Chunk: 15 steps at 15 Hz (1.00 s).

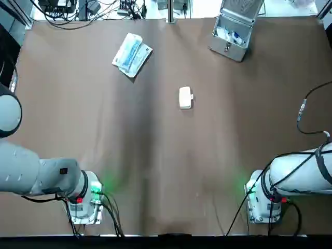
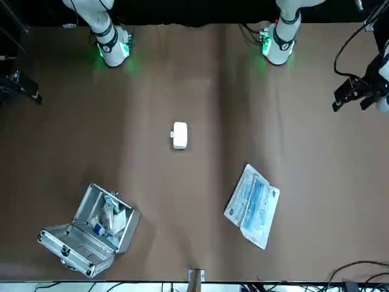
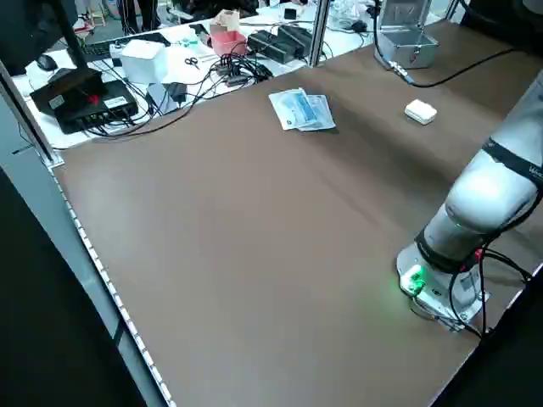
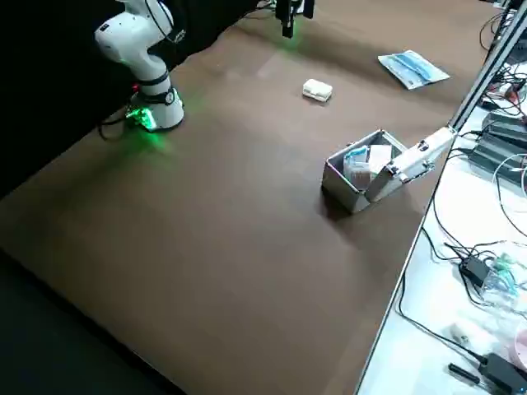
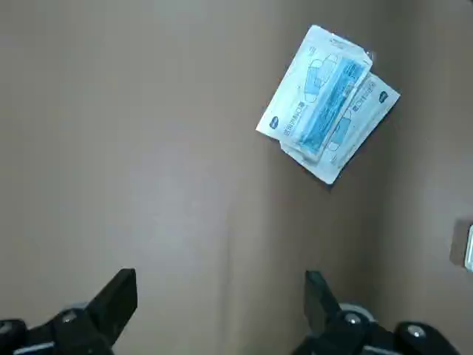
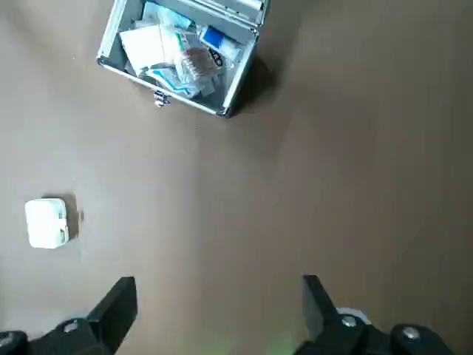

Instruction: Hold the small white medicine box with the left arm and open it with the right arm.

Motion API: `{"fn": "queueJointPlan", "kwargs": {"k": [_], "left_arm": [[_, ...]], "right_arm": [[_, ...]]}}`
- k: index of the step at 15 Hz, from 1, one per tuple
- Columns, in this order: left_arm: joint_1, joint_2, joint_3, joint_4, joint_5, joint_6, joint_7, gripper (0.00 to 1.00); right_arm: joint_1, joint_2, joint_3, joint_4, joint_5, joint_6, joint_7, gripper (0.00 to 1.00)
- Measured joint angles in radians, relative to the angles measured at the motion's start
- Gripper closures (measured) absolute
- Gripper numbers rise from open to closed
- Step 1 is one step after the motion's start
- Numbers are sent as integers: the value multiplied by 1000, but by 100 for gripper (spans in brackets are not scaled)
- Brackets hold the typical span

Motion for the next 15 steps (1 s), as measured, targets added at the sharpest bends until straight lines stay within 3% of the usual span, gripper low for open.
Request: {"fn": "queueJointPlan", "kwargs": {"k": [9, 15], "left_arm": [[-6, 35, -11, 1, 11, -2, 0, 0], [-16, 191, -166, 2, 11, 0, 1, 0]], "right_arm": [[-3, 0, -2, 0, -1, 0, 0, 1], [-21, 0, 1, -18, -1, -17, -4, 2]]}}
